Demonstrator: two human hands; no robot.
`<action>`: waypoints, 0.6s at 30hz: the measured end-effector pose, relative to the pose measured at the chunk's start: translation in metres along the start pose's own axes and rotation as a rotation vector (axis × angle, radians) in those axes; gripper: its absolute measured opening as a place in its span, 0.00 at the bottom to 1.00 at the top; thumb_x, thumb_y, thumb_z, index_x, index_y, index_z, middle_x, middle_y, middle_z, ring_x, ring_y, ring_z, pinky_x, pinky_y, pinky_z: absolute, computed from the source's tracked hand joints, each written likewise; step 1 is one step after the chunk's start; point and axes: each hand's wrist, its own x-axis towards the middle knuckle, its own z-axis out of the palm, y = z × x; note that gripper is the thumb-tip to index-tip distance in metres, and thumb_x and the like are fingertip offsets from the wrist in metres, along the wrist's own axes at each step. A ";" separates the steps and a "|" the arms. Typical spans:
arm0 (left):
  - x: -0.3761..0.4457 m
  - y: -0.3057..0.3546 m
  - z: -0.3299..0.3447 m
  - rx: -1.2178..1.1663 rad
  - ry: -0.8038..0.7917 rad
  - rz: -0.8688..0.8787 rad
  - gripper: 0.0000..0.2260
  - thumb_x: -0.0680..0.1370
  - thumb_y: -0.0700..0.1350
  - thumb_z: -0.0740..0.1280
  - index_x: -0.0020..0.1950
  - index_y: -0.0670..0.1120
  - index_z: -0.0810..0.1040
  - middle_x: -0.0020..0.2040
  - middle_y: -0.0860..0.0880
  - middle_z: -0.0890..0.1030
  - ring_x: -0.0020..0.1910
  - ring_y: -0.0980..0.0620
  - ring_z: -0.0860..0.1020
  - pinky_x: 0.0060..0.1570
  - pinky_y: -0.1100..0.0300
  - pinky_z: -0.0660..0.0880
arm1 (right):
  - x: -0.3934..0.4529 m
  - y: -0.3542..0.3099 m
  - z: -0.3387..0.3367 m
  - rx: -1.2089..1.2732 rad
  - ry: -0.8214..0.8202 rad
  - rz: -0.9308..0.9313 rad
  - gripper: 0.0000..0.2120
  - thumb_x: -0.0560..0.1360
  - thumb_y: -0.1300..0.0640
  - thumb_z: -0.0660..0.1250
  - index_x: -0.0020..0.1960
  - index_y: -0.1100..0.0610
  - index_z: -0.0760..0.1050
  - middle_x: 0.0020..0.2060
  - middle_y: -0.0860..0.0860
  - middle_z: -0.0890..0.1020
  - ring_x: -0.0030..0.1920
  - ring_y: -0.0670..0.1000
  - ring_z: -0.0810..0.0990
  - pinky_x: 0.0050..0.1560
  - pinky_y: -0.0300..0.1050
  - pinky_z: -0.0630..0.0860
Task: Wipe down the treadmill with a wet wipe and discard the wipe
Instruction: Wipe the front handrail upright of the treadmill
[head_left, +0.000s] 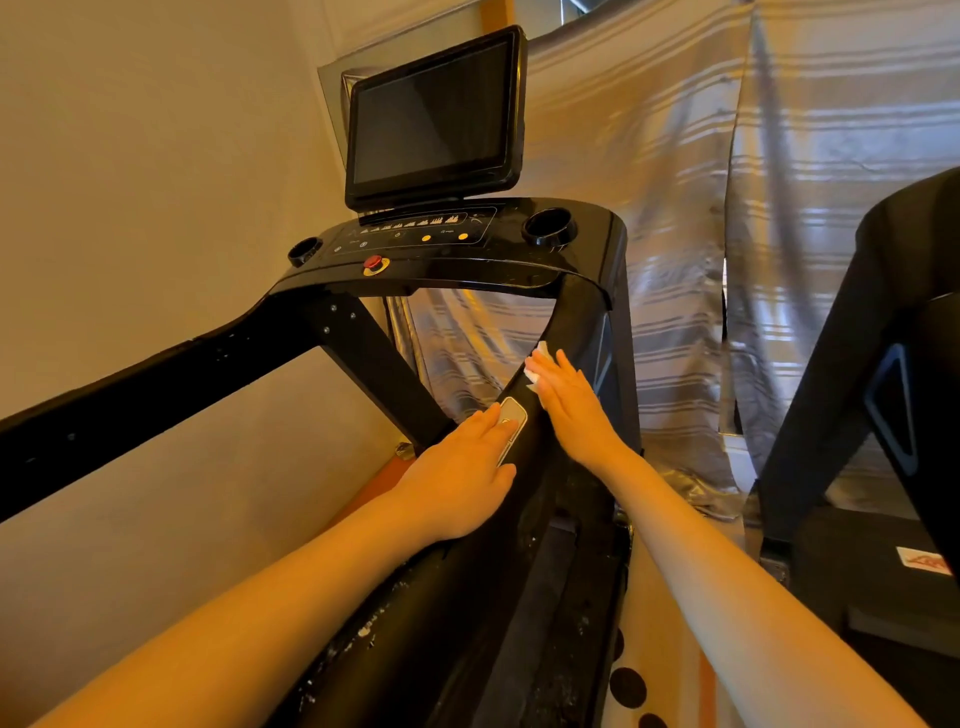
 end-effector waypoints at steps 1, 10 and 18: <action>0.000 0.000 0.000 0.000 0.001 -0.001 0.26 0.84 0.50 0.56 0.81 0.51 0.50 0.81 0.51 0.46 0.79 0.51 0.48 0.77 0.52 0.54 | -0.001 0.000 0.003 0.026 0.036 0.026 0.20 0.85 0.57 0.49 0.77 0.56 0.60 0.78 0.54 0.59 0.79 0.56 0.49 0.78 0.60 0.46; 0.002 0.000 0.002 0.064 0.031 0.014 0.26 0.85 0.51 0.55 0.80 0.52 0.50 0.81 0.52 0.47 0.79 0.51 0.47 0.77 0.54 0.52 | -0.057 -0.015 0.043 0.224 0.198 -0.026 0.22 0.85 0.54 0.50 0.78 0.52 0.54 0.78 0.45 0.55 0.77 0.39 0.52 0.78 0.42 0.49; 0.000 0.002 0.001 0.117 0.046 0.050 0.25 0.85 0.49 0.55 0.80 0.52 0.51 0.81 0.52 0.48 0.79 0.51 0.48 0.75 0.56 0.54 | -0.036 -0.017 0.040 0.457 0.280 0.164 0.23 0.86 0.57 0.51 0.79 0.57 0.52 0.75 0.41 0.53 0.76 0.41 0.55 0.77 0.50 0.57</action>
